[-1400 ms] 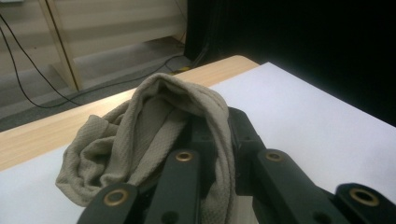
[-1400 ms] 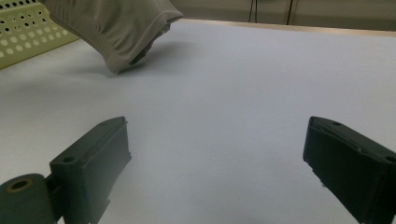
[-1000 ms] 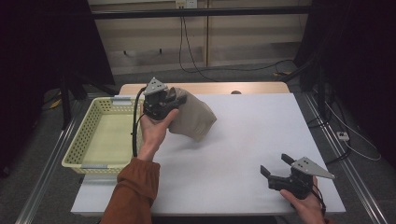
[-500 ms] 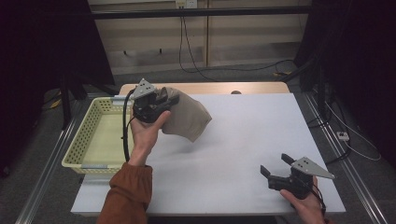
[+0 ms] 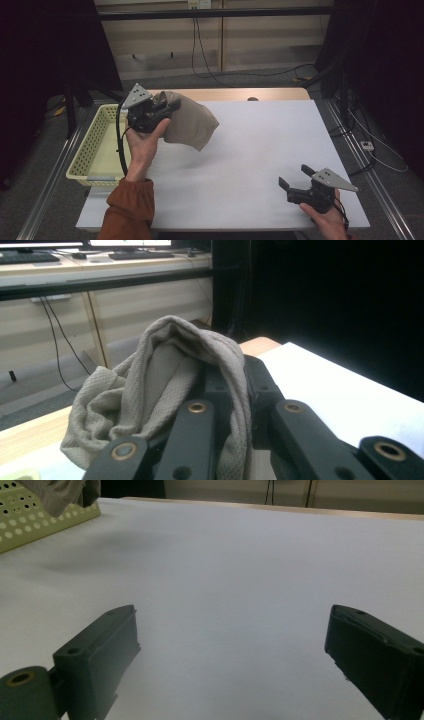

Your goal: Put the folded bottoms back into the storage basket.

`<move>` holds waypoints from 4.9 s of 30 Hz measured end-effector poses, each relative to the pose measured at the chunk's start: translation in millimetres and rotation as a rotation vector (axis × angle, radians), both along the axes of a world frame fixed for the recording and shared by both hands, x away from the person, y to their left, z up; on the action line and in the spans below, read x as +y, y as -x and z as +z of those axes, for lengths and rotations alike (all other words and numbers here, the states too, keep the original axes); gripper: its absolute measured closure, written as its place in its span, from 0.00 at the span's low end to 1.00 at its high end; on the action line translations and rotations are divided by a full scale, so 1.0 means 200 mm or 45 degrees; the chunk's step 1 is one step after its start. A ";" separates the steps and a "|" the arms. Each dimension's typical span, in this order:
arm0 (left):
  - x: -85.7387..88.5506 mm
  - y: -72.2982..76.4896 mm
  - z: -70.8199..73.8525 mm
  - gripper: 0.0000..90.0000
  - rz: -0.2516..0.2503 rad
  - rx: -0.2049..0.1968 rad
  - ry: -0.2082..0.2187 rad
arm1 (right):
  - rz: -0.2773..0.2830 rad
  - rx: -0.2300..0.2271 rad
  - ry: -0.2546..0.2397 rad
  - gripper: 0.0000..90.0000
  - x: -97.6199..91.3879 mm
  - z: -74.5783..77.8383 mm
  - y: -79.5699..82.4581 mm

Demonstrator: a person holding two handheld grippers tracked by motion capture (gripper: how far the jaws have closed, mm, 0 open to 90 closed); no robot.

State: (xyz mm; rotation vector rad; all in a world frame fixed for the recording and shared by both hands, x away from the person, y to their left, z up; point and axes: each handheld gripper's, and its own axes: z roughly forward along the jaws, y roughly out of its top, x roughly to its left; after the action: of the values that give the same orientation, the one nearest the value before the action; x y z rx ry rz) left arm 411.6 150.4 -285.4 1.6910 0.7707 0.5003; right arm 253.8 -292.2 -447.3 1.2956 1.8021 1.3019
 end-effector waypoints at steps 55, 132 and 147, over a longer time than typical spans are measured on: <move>0.51 0.22 0.16 0.93 0.187 -0.096 0.099 | 0.004 -0.004 0.013 0.07 0.01 0.00 0.00; 0.92 -0.05 -0.30 0.92 0.401 0.395 -0.154 | 0.028 0.012 0.012 0.07 0.02 0.00 0.00; 0.83 -0.19 -0.39 0.92 0.344 0.407 -0.131 | 0.029 0.013 0.018 0.07 0.01 0.00 0.00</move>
State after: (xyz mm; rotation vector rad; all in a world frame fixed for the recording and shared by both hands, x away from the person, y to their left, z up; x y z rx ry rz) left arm 449.7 315.7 -364.0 1.7958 1.2349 0.4656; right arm 254.6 -289.4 -448.2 1.2801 1.8346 1.2944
